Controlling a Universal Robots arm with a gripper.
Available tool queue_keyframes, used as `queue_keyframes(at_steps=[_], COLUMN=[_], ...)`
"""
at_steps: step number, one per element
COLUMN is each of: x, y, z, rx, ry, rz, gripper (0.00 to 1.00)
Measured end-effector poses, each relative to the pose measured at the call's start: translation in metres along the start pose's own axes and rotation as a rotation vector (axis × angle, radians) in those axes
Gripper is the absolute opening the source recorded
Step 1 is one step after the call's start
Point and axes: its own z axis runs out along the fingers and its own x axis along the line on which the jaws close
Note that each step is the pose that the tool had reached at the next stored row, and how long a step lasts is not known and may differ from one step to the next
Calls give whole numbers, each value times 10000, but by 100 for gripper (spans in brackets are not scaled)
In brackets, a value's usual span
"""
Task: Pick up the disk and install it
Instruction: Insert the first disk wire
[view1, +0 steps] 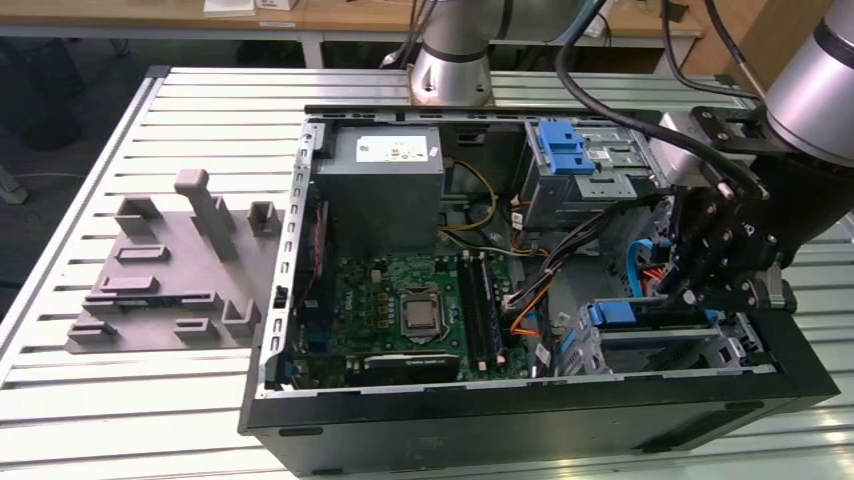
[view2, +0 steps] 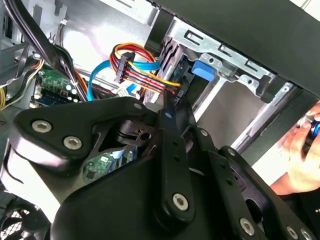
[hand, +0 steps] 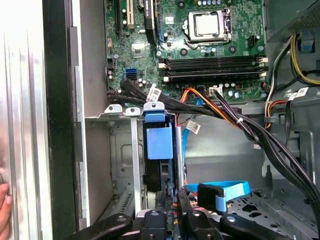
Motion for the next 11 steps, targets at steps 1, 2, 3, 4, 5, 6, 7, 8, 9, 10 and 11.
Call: queue_keyframes(at_steps=[1,2,3,4,5,6,7,8,9,10,11], x=[0,1,1,1,2,2,2,2,1,2,2], y=[0,1,1,1,1,1,1,1,1,1,1], z=[-15,-32,-49,-63,-70,-71,-71,-71,-72,-73,-73], rx=[-1,-2,-4,-6,-9,-12,-12,-12,-13,-13,-13], ry=[0,0,0,0,0,-2,-2,-3,-1,1,1], rz=[0,0,0,0,0,0,0,-1,0,0,0], gripper=[24,24,24,24,24,22,22,16,11,11,11])
